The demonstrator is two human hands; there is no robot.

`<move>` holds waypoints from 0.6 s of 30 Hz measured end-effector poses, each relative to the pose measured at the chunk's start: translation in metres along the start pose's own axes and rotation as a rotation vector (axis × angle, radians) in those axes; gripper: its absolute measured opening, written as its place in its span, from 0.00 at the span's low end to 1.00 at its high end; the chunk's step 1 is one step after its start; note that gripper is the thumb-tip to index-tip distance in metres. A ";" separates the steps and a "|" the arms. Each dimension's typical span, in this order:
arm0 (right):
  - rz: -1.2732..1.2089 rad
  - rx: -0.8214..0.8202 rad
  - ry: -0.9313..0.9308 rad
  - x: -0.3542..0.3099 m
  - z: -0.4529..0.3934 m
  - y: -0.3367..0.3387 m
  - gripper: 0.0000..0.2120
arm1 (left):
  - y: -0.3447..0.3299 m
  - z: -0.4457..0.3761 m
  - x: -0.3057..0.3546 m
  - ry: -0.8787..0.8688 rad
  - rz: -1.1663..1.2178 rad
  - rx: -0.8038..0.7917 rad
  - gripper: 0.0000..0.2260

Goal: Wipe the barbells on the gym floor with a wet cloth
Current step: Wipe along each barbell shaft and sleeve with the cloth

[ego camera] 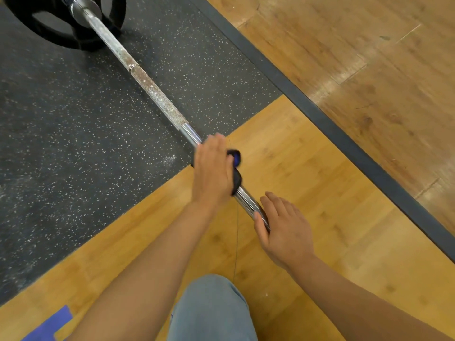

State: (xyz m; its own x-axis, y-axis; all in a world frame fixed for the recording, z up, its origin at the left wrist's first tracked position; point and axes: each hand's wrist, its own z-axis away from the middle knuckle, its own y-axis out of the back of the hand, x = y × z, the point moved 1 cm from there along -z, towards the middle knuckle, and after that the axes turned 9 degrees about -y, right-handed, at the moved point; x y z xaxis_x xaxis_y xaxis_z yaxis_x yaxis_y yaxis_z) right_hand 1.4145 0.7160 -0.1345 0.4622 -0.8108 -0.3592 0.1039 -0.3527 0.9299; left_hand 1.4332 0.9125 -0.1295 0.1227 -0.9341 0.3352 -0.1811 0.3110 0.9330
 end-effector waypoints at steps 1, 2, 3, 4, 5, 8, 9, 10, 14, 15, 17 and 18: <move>-0.001 0.001 -0.001 0.000 0.000 0.000 0.21 | 0.004 -0.013 -0.014 0.081 -0.008 0.014 0.24; -0.005 0.000 0.002 0.000 0.000 0.000 0.21 | 0.007 -0.024 -0.026 0.142 -0.020 0.018 0.23; -0.008 0.001 0.006 0.000 0.000 0.000 0.21 | 0.007 -0.031 -0.033 0.174 -0.024 0.027 0.22; -0.008 0.005 0.011 0.000 -0.001 0.001 0.21 | 0.006 -0.033 -0.034 0.184 -0.013 0.043 0.22; -0.008 0.008 0.015 0.001 -0.001 0.001 0.21 | 0.005 -0.031 -0.030 0.186 0.002 0.059 0.23; -0.001 0.014 0.023 0.000 -0.001 0.002 0.21 | 0.000 -0.001 0.003 0.100 0.056 0.063 0.26; 0.003 0.017 0.023 -0.001 -0.001 0.002 0.21 | -0.003 0.012 0.015 0.037 0.066 0.042 0.26; 0.006 0.020 0.026 -0.001 -0.002 0.002 0.21 | -0.004 0.021 0.021 -0.019 0.071 0.022 0.26; 0.005 0.026 0.029 0.000 -0.001 0.001 0.21 | 0.000 0.012 -0.001 -0.049 0.028 0.025 0.24; 0.004 0.022 0.032 0.000 -0.001 0.000 0.21 | 0.002 0.001 -0.012 0.022 0.015 0.056 0.24; 0.006 0.013 0.038 0.001 0.000 -0.001 0.21 | 0.007 -0.022 -0.033 0.179 0.006 0.092 0.24; 0.007 0.011 0.041 0.001 0.000 -0.002 0.20 | 0.006 -0.029 -0.037 0.221 0.004 0.099 0.23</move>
State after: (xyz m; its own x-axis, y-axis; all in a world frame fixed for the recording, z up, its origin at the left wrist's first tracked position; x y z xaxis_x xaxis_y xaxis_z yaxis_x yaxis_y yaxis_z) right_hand 1.4153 0.7156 -0.1367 0.4987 -0.7934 -0.3491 0.0910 -0.3526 0.9313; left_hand 1.4556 0.9546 -0.1323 0.3307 -0.8683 0.3698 -0.2755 0.2860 0.9178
